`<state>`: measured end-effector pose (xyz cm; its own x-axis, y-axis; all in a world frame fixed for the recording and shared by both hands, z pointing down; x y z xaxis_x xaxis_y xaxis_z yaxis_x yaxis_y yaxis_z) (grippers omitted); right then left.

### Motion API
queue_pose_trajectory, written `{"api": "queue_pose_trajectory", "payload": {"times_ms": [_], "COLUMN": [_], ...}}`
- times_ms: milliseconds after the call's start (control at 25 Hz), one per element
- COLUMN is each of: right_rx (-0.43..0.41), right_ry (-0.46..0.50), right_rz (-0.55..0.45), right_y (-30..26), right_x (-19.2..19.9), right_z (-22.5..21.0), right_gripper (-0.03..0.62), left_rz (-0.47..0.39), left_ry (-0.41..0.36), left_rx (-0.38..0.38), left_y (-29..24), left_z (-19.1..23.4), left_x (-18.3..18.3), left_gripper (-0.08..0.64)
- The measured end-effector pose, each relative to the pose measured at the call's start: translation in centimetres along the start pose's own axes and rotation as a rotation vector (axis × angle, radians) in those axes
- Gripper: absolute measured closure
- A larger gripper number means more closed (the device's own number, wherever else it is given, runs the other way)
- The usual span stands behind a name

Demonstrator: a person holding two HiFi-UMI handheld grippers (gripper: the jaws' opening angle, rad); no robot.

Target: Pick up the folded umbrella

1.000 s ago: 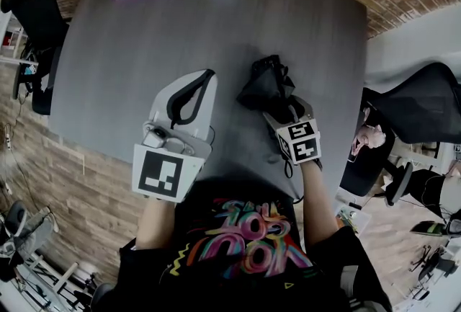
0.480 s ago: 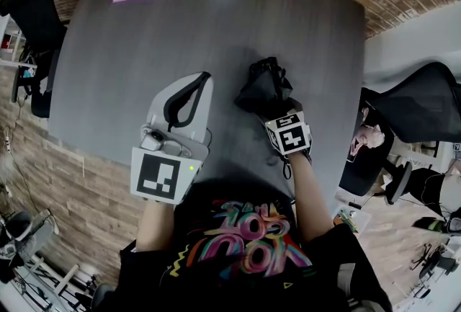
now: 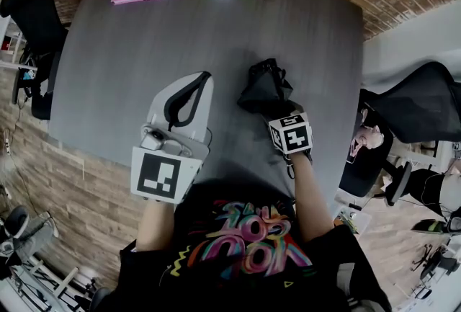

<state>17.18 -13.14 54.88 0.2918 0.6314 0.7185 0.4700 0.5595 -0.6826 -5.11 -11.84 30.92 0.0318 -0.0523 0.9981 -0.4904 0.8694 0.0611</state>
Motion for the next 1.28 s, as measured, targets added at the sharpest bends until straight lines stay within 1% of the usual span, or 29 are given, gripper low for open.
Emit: {"api": "queue_pose_trajectory", "payload": {"times_ms": [120, 280, 520, 720, 1080, 1280], "right_rx": [-0.002, 0.003, 0.004, 0.011, 0.035, 0.036], "right_ry": [0.002, -0.019, -0.046, -0.082, -0.085, -0.101], "right_rz": [0.003, -0.004, -0.046, -0.12, -0.272, -0.362], "right_y": [0.4, 1.0, 2.3, 3.9, 7.5, 9.9], "right_x": [0.2, 0.4, -0.2, -1.5, -5.1, -6.8], "right_z": [0.0, 0.1, 0.1, 0.0, 0.4, 0.7], "right_gripper": [0.342, 0.344, 0.344, 0.345, 0.345, 0.344], "left_rz": [-0.004, -0.012, -0.023, -0.034, -0.052, -0.061], "left_ry": [-0.001, -0.002, -0.008, -0.014, -0.011, -0.007], "left_rx": [0.0, -0.004, -0.003, 0.005, 0.031, 0.061], "left_y": [0.1, 0.4, 0.7, 0.7, 0.8, 0.6], "left_z": [0.0, 0.0, 0.0, -0.3, -0.6, -1.0], "left_x": [-0.1, -0.5, -1.0, -1.5, -2.0, -2.0], "left_gripper": [0.558, 0.558, 0.558, 0.558, 0.558, 0.558]}}
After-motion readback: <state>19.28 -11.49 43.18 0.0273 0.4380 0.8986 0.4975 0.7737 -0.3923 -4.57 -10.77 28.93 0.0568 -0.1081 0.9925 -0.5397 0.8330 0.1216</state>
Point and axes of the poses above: the fingertips, and each gripper's own axes: y backward along the fingers, z to its left, x out of its underside, the point moved 7 cm from there along y, backward along the fingers, and after that the axes turned 13 degrees about -z, right-handed, at the moved point
